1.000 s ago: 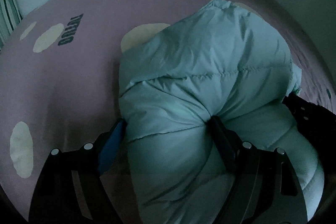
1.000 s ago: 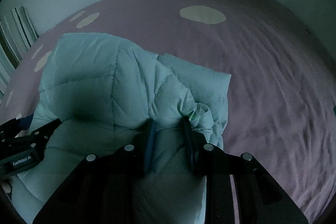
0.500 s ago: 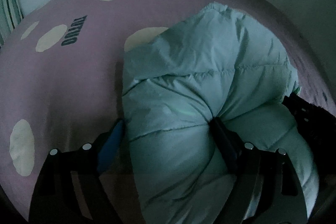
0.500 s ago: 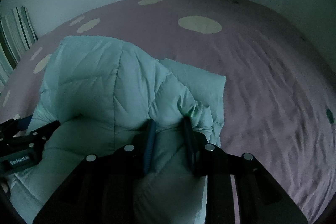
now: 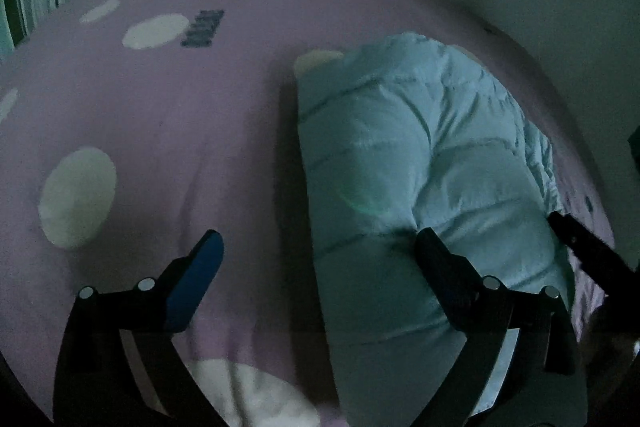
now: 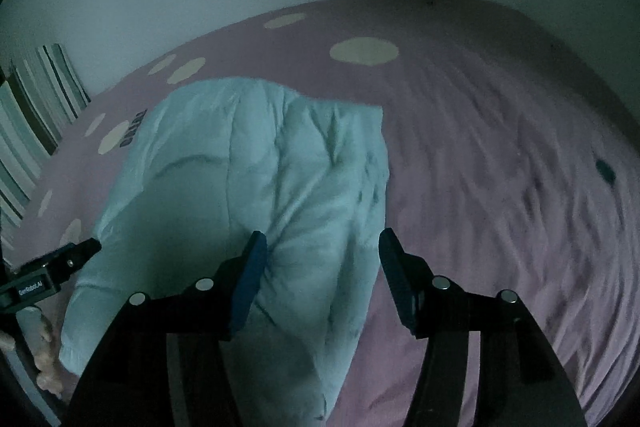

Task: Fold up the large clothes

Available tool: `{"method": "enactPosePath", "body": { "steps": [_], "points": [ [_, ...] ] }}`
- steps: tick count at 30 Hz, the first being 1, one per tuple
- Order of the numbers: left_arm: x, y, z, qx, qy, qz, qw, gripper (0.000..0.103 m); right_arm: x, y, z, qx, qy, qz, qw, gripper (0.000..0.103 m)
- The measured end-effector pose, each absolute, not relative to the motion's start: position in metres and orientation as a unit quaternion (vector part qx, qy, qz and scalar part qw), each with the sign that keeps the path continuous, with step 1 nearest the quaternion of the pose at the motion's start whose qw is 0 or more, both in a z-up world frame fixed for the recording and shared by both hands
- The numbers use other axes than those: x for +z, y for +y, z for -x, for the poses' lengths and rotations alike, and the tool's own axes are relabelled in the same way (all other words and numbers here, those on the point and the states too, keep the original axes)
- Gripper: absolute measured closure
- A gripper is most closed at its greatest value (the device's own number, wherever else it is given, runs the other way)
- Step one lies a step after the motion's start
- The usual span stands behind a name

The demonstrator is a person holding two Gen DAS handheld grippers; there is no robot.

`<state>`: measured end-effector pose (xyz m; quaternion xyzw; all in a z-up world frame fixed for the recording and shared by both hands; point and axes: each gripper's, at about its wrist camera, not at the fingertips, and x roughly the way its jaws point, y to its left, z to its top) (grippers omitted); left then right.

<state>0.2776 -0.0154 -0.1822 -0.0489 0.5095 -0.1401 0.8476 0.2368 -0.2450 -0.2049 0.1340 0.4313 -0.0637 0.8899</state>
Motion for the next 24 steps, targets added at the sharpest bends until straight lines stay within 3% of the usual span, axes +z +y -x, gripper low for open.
{"method": "enactPosePath", "body": {
  "steps": [4,14,18,21,24],
  "points": [
    [-0.193,-0.02,-0.281,-0.148,0.52,0.059,0.839,0.005,-0.219,-0.246,-0.24,-0.06,0.448,-0.146,0.88,0.035],
    [-0.221,-0.041,-0.296,-0.164,0.551,0.054,0.816,0.002,-0.249,-0.244,-0.251,-0.035,0.466,-0.186,0.864,0.035],
    [-0.224,-0.047,-0.296,-0.163,0.55,0.041,0.818,0.003,-0.251,-0.244,-0.249,-0.029,0.462,-0.193,0.865,0.041],
    [-0.223,-0.05,-0.293,-0.173,0.542,0.038,0.821,0.012,-0.253,-0.242,-0.247,-0.019,0.459,-0.201,0.865,0.051],
    [-0.219,-0.054,-0.288,-0.188,0.539,0.036,0.82,0.032,-0.253,-0.238,-0.246,-0.015,0.455,-0.204,0.866,0.056]
  ]
}}
